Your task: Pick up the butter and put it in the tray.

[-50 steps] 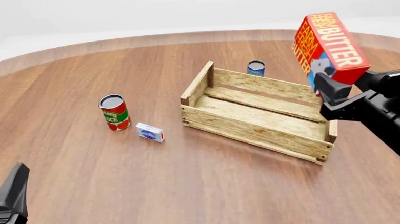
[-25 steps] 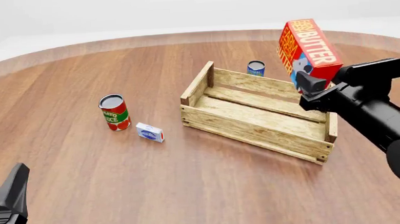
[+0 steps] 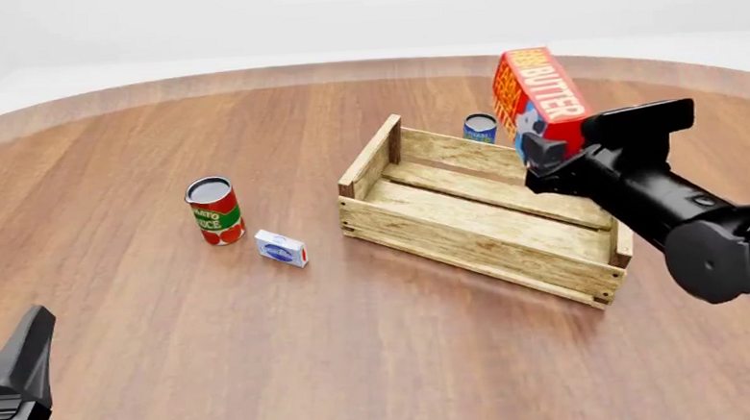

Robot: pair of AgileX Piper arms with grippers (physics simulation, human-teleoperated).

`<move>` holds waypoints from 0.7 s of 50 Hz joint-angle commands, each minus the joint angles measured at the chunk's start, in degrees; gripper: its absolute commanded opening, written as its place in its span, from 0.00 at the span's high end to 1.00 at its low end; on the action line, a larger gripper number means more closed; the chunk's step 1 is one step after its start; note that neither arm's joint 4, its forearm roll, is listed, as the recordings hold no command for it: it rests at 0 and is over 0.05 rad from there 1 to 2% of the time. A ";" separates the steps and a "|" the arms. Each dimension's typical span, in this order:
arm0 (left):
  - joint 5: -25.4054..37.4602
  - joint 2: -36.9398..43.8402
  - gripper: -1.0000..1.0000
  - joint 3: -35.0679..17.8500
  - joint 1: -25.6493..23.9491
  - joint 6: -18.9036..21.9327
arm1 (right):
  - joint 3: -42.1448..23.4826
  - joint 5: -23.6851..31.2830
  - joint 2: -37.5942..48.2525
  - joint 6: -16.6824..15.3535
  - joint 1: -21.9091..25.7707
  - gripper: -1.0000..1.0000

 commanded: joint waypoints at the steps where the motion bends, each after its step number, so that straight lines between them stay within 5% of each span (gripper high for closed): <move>1: 0.00 0.00 0.00 0.00 0.00 0.00 | -4.46 1.12 3.32 0.35 0.18 1.00; 35: 0.00 0.00 0.00 0.00 0.00 0.00 | -9.59 3.59 11.74 1.44 1.63 1.00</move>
